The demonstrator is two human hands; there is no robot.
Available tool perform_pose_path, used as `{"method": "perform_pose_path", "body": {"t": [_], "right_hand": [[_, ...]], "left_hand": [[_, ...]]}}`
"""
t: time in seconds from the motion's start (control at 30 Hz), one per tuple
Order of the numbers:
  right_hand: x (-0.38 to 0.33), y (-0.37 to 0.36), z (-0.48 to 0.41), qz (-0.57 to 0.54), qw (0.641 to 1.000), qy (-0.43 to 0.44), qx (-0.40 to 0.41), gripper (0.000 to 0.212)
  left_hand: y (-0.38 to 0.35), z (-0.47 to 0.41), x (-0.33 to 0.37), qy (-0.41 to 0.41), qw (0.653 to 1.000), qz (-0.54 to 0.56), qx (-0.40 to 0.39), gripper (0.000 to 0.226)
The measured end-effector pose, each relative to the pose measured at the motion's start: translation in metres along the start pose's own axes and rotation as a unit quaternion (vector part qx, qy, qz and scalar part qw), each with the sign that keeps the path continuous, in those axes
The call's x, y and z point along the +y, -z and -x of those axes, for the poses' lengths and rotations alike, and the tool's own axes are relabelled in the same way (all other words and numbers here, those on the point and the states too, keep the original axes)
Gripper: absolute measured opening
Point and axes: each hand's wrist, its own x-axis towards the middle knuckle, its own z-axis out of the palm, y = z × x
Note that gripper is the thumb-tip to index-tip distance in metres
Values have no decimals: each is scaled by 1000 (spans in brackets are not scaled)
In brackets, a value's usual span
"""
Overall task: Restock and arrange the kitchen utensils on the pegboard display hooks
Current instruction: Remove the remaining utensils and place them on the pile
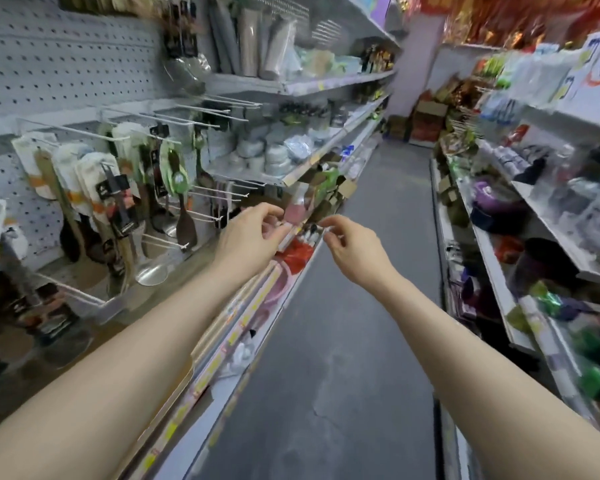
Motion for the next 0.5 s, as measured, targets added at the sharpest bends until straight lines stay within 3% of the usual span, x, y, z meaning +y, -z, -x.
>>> {"method": "perform_pose_path", "body": {"t": [0.27,0.5], "right_hand": [[33,-39,-114,-39,996,66,-35,29],[22,-102,-224,-60,986,128,-91,28]], "left_hand": [[-34,-80,-40,53,997,-49,28,27],[-41,-150,-121,117,987,-75,83,26]]}}
